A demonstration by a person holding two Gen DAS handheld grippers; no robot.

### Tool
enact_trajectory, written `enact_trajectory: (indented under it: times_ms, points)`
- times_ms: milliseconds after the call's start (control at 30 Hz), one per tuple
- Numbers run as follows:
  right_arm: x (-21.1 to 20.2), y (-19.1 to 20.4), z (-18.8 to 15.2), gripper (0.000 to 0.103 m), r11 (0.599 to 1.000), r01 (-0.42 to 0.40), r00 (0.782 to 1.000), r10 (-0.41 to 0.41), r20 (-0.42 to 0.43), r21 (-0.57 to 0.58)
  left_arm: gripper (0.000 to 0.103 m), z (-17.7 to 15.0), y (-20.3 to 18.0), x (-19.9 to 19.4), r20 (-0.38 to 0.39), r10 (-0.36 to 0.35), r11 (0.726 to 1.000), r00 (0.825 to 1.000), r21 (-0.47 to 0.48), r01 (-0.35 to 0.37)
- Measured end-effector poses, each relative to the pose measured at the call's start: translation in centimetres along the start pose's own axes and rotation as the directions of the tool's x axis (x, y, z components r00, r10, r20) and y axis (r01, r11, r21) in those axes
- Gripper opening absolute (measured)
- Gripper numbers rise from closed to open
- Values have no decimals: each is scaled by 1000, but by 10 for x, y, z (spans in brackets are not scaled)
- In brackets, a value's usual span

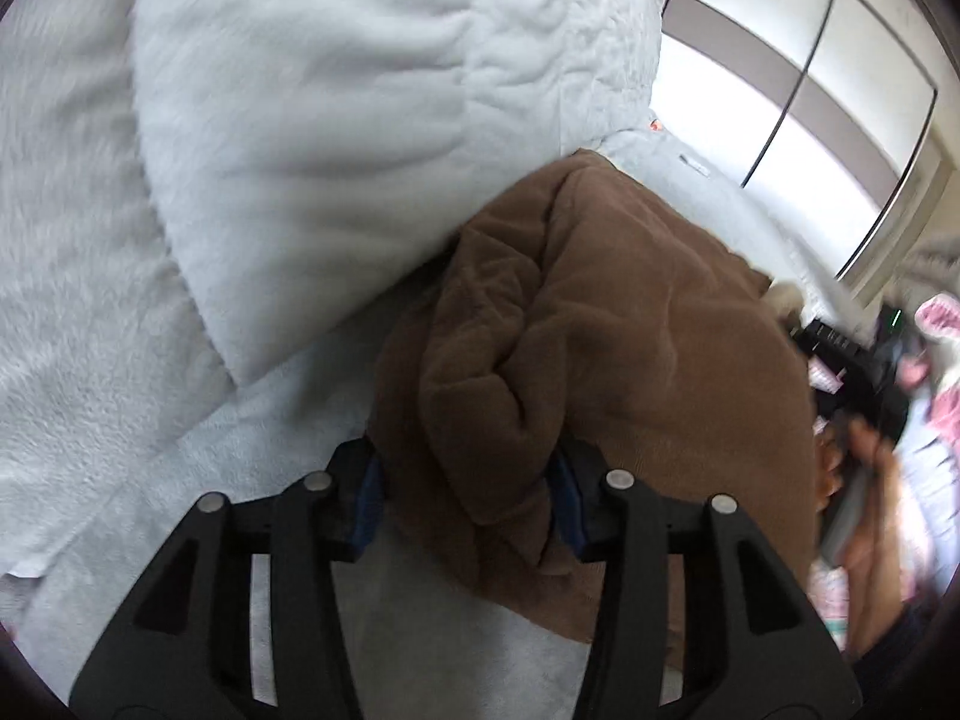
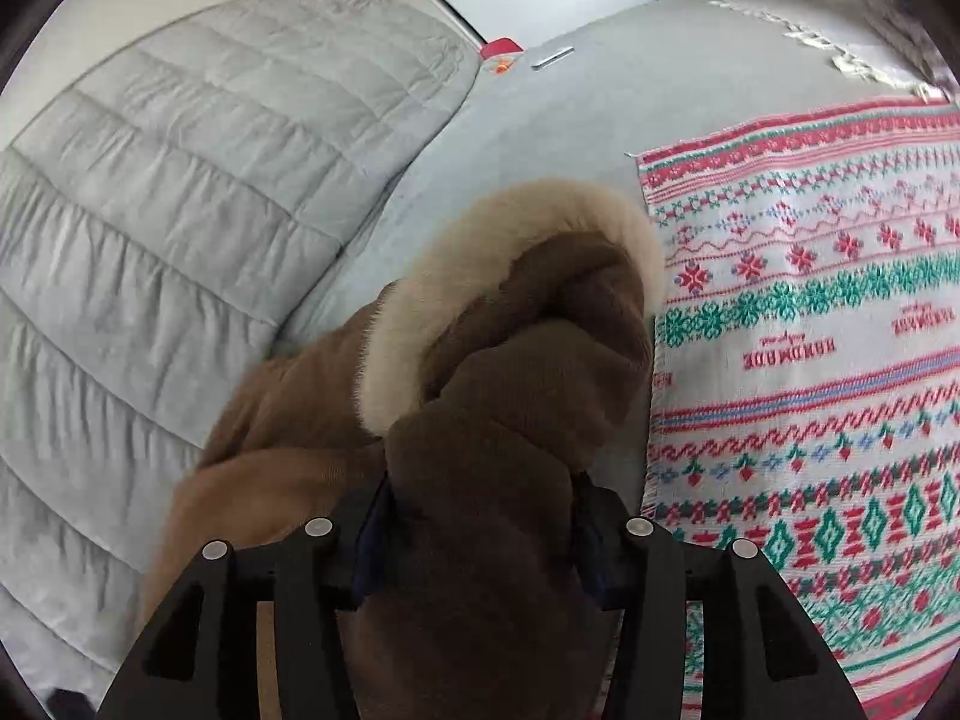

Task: Fold large clothes
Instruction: 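Carry the coat bundle with both tools onto the grey bedsheet beside the headboard, then open both tools and release the coat bundle on the bedsheet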

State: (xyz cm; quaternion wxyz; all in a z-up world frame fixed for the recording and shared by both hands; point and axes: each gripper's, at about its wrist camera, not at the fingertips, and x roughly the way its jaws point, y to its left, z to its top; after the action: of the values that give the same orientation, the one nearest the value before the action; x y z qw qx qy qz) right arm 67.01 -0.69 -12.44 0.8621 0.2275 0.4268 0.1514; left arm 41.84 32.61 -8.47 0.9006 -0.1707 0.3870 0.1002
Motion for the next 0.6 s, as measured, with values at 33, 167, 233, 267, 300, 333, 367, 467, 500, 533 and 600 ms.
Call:
enact_trajectory:
  times_ms: [33,167,233,267,300,333,367,467,500,533,600]
  points:
    - [0,4,4,52,1000,11,1000,-12,-17,-17,51,0,-2,0,-4,15,1000,1000,9,-15]
    - [-4,0,14,59,999,-2,997,6,-81,44,54,6,4,-7,-15,-15,999,1000,-35,15]
    - [-17,2,6,63,1000,17,998,-16,-59,10,57,9,6,-12,-7,-23,999,1000,-39,23]
    - [-27,4,3,66,999,38,999,-39,-37,-28,59,9,8,-8,-3,-16,999,1000,-30,16]
    - [-37,5,-1,68,996,60,998,-61,-19,-61,59,9,7,-13,7,0,1000,1000,-9,0]
    - [-45,2,-3,68,995,62,998,-63,-9,-75,60,9,7,-15,9,5,1000,1000,-2,-5]
    - [-55,0,-6,69,995,48,999,-48,-6,-82,60,9,5,-20,11,11,1000,1000,3,-11]
    - [-83,-5,-14,69,997,-4,1000,4,5,-78,59,10,5,-35,30,20,1000,999,-25,-19]
    - [-92,-3,-21,69,995,-24,1000,25,6,-97,59,11,5,-40,42,18,999,999,-32,-16]
    - [-102,0,-28,69,992,-40,999,40,3,-122,59,13,5,-45,55,16,999,998,-37,-14]
    - [-120,9,-45,69,981,-64,998,64,-2,-182,59,12,3,-60,88,15,999,996,-42,-12]
